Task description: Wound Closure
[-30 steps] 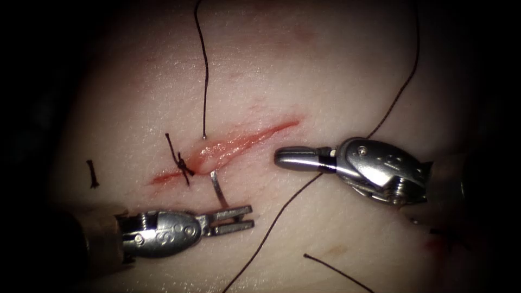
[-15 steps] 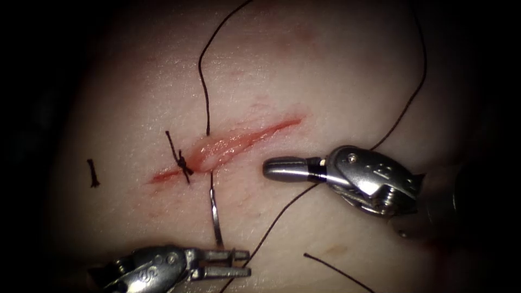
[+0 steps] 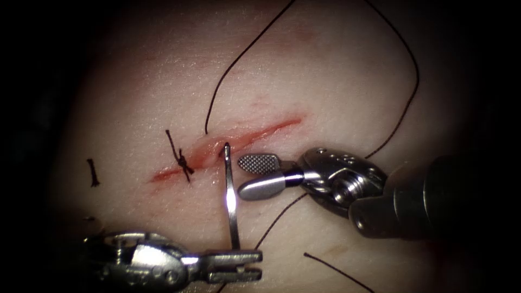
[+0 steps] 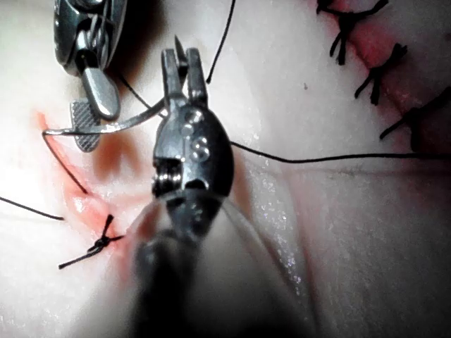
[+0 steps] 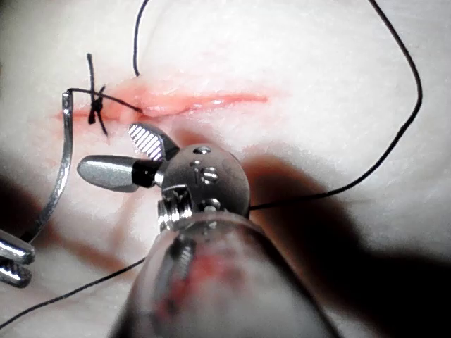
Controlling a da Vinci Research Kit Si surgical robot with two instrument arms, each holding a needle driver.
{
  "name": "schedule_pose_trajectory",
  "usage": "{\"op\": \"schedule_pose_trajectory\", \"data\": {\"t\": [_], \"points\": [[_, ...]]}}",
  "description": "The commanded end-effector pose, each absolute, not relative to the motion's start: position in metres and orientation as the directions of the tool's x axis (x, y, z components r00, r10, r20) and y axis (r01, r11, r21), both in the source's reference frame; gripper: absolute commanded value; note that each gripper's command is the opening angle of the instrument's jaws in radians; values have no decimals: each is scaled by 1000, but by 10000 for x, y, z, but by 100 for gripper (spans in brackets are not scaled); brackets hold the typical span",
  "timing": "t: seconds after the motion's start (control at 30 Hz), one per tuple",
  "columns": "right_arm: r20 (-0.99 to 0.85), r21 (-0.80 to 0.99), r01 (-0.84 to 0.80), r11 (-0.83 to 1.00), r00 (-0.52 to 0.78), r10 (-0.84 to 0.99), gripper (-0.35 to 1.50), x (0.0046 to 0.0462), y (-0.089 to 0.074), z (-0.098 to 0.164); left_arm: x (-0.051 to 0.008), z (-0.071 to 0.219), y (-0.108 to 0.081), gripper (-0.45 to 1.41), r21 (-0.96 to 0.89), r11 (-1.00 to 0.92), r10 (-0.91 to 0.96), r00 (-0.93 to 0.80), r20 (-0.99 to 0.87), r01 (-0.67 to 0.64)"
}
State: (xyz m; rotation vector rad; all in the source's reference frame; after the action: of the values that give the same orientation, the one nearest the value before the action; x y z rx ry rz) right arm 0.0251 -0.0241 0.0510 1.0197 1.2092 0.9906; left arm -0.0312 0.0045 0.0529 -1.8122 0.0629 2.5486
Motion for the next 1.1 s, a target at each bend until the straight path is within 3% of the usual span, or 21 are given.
{"op": "schedule_pose_trajectory", "data": {"t": [0.03, 0.1, 0.23, 0.57, 0.63, 0.8, 0.87, 1.1], "points": [[-220, 973, -47, 225, 95, 971, 115, 257, -248, 512, -318, 538, 40, -45, 42, -999, -29, -344, -939, -30], [-200, 977, -49, 206, 97, 975, 111, 258, -246, 510, -318, 542, 40, -45, 59, -998, -46, -356, -933, -25], [-158, 985, -59, 164, 100, 982, 128, 261, -246, 508, -319, 547, 41, -45, 87, -996, -72, -369, -927, -25], [-139, 990, -8, 142, 139, 981, 126, 269, -249, 502, -317, 553, 41, -45, 92, -995, -76, -386, -919, -23], [-139, 990, 5, 140, 143, 980, 116, 273, -251, 503, -318, 553, 40, -45, 93, -995, -77, -387, -919, -23], [-116, 993, 26, 113, 155, 981, 113, 282, -255, 504, -318, 553, 40, -45, 93, -995, -76, -389, -918, -25], [-112, 994, 33, 108, 158, 981, 100, 284, -255, 503, -318, 554, 40, -45, 93, -995, -76, -390, -918, -25], [-113, 994, 31, 109, 155, 982, 90, 289, -253, 506, -321, 553, 39, -45, 104, -994, -87, -397, -914, -23]]}}
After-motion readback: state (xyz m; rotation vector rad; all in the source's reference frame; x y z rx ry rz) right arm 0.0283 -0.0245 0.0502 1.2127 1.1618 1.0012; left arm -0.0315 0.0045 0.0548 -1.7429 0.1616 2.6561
